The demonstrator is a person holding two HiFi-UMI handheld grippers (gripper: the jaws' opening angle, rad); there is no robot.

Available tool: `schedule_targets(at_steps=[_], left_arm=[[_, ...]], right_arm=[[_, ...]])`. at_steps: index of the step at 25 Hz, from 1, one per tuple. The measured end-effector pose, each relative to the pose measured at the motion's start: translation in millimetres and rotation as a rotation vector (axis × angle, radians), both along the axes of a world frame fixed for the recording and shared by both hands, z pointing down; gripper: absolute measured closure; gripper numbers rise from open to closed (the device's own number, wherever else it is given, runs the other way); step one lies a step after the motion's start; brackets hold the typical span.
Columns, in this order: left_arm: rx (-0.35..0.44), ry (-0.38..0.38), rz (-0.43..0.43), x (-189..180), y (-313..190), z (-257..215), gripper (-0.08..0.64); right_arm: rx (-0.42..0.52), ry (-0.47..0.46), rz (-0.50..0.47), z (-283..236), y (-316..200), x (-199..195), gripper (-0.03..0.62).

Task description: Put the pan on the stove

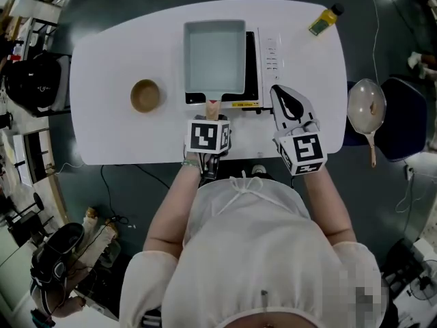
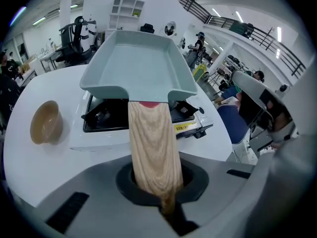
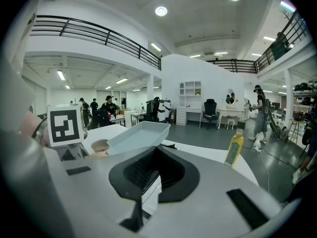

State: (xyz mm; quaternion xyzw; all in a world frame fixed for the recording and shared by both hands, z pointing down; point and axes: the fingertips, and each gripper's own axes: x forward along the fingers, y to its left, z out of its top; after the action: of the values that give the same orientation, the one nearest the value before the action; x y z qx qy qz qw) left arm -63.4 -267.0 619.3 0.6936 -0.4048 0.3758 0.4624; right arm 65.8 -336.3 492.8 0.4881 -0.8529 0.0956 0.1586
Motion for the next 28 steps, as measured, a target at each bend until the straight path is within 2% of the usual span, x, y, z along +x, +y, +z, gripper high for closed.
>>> schedule_targets(at_steps=[5,13,18,19,20,21,23,25,28], left_arm=[[-0.037,-0.022,0.003,2.4,-0.5,2.7,0.538],[-0.135,0.11,0.003,16.6,-0.9,-16.6,0.537],[-0.149,0.084,0.036,17.7,4.2,-16.8,0.532],[-0.141,0.088,0.041,19.5,4.8,-17.9,0.516],[-0.13,0.094,0.047,22.2,5.1,-19.1,0.456],[-0.117,0.098,0.053,24.9,5.3,-20.3,0.365],[-0.095,0.094,0.05,27.6,5.0,-22.0,0.275],[-0.066,0.07,0.036,25.4,4.1,-24.2,0.236],[0.012,0.017,0.032,18.6,0.9,-32.5,0.227]], right_arm=[[-0.006,0.0,0.012,1.4,-0.8,2.7,0.584],[-0.011,-0.006,0.032,1.7,2.0,11.9,0.584],[-0.016,-0.004,0.036,2.9,5.7,13.9,0.584],[-0.016,-0.003,0.036,2.7,6.2,14.5,0.584],[-0.017,-0.003,0.037,2.4,6.7,15.5,0.584],[-0.017,-0.003,0.039,2.3,6.9,16.8,0.584],[-0.018,-0.003,0.041,2.2,7.8,18.7,0.584],[-0.015,-0.005,0.039,1.1,9.9,19.3,0.584],[-0.004,-0.006,0.035,-2.8,15.4,19.1,0.584]])
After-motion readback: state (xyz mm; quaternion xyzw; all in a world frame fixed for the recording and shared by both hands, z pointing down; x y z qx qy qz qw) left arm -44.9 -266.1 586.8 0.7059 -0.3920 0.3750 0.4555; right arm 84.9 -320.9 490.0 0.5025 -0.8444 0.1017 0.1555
